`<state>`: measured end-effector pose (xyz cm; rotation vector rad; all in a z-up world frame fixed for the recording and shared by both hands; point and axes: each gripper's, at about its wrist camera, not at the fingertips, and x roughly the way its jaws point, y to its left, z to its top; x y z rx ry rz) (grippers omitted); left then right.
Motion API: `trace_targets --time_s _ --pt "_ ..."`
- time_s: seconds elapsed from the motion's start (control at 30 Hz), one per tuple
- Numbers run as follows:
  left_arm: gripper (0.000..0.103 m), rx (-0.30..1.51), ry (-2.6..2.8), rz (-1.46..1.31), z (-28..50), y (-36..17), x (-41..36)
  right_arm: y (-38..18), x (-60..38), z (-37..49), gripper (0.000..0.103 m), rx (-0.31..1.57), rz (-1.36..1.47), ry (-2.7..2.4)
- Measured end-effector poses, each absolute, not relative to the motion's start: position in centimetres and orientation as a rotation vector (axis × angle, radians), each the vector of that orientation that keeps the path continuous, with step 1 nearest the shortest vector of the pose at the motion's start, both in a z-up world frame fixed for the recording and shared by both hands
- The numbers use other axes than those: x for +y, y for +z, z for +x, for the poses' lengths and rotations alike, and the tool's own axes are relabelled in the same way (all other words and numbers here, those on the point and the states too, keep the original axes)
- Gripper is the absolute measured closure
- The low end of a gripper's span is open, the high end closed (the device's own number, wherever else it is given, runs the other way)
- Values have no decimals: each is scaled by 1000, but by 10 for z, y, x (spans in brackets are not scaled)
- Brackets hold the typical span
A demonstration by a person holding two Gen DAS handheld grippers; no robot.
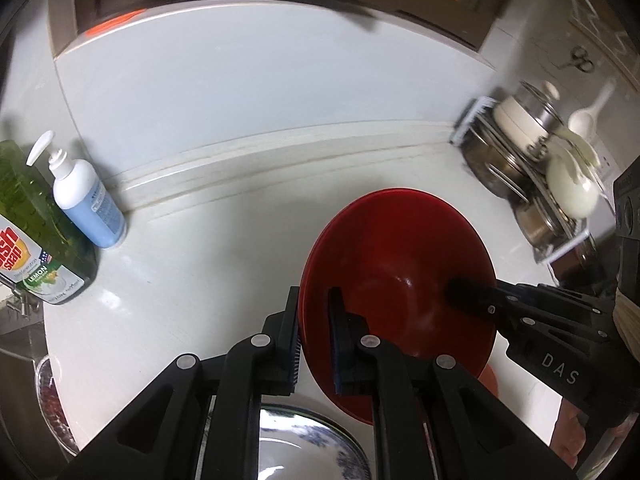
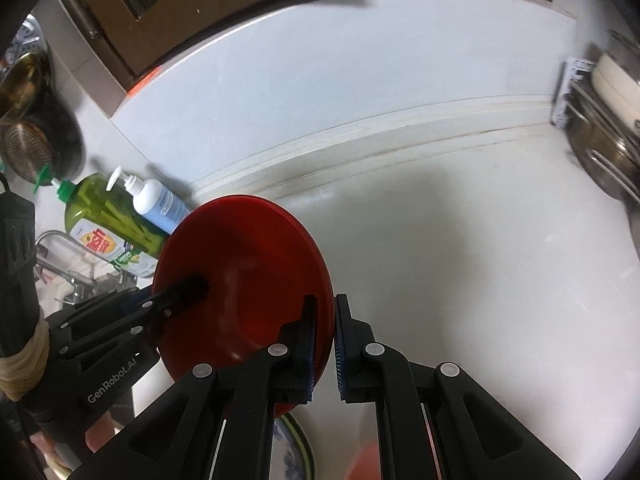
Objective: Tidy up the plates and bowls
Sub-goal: 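Lift and carry the red-and-black bowl toward the pink bowl with both grippers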
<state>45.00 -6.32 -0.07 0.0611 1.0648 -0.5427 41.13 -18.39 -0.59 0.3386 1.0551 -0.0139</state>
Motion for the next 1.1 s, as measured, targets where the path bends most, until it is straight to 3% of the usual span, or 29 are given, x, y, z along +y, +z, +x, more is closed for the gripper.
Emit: trace_targets --time_s 0.43,1.1 --pt "90 1064 -638 106 381 0 -98 11 -226 323 93 1030 350 -89" --pt "90 1163 -713 184 332 -28 -133 -19 -262 256 93 1091 390 -160"
